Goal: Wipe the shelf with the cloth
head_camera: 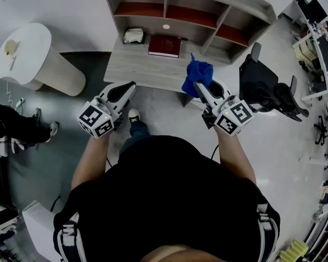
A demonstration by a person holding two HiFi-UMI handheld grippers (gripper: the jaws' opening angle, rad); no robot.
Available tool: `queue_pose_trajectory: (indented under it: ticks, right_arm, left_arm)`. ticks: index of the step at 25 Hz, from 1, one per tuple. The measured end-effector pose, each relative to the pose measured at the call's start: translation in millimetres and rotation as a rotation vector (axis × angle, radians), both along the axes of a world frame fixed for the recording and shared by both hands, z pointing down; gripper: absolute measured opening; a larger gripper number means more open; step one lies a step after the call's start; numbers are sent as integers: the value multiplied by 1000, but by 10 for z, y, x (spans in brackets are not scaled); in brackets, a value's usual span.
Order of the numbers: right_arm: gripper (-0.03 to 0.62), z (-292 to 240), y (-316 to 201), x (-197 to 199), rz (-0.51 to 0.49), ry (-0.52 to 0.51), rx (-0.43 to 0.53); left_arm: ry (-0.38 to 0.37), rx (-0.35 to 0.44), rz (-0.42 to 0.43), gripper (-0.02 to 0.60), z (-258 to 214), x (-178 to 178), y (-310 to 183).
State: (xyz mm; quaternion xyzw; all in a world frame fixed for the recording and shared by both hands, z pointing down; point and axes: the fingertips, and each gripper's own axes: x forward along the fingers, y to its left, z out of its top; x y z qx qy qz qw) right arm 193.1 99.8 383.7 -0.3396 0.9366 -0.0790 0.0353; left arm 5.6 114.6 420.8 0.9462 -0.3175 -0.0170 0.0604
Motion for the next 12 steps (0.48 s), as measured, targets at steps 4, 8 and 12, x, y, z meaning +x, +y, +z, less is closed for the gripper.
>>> queue_pose_trajectory:
  ticks: [4,8,12]
  right_arm:
    - [82,57,-17,-18,5,-8,-24]
    - [83,83,-46,-52,13,5,-26]
    - [81,58,-139,-39,61,21,-25]
  left_arm:
    - [-11,-19,-3,17,82,-36,3]
    - [-8,-11,5,17,90,-40,-11]
    - [-10,-4,19,17,71,-56,-43]
